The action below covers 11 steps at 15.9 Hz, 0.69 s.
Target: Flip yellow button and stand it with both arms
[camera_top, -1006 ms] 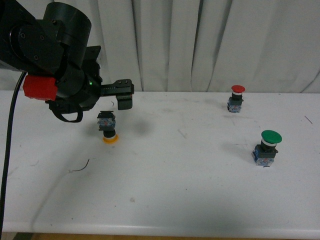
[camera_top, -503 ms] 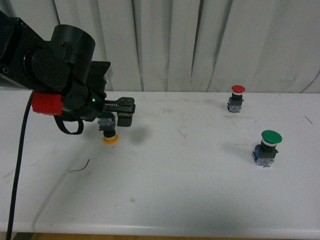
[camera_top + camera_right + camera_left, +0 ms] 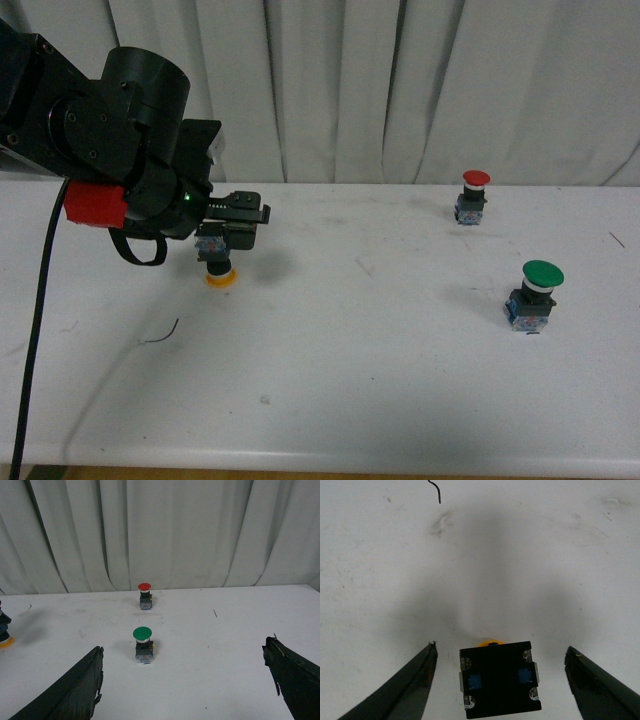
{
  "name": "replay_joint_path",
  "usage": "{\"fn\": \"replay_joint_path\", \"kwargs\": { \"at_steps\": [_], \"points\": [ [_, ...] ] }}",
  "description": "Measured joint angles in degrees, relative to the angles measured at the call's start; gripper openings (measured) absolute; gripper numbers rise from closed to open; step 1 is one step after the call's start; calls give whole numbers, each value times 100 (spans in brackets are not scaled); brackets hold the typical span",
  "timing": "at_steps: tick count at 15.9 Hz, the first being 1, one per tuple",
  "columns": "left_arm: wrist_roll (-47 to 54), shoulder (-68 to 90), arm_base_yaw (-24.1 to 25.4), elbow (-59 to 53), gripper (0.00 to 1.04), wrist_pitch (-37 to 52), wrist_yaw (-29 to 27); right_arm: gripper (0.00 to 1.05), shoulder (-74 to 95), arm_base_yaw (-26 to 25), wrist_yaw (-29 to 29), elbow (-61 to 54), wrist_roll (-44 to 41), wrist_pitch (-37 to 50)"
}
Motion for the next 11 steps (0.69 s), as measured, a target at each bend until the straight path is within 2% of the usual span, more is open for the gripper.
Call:
{"fn": "replay_joint_path", "kwargs": {
  "at_steps": [3, 4, 8, 11],
  "points": [
    [2, 0, -7, 22, 43, -37, 0, 98, 0, 0, 0, 0, 0, 0],
    [0, 0, -7, 39, 37, -59, -2, 98, 0, 0, 0, 0, 0, 0],
    [2, -28, -13, -17, 36, 52, -4, 98, 0, 0, 0, 0, 0, 0],
    [-2, -719, -131, -656, 36, 334, 177, 98, 0, 0, 0, 0, 0, 0]
  ]
}}
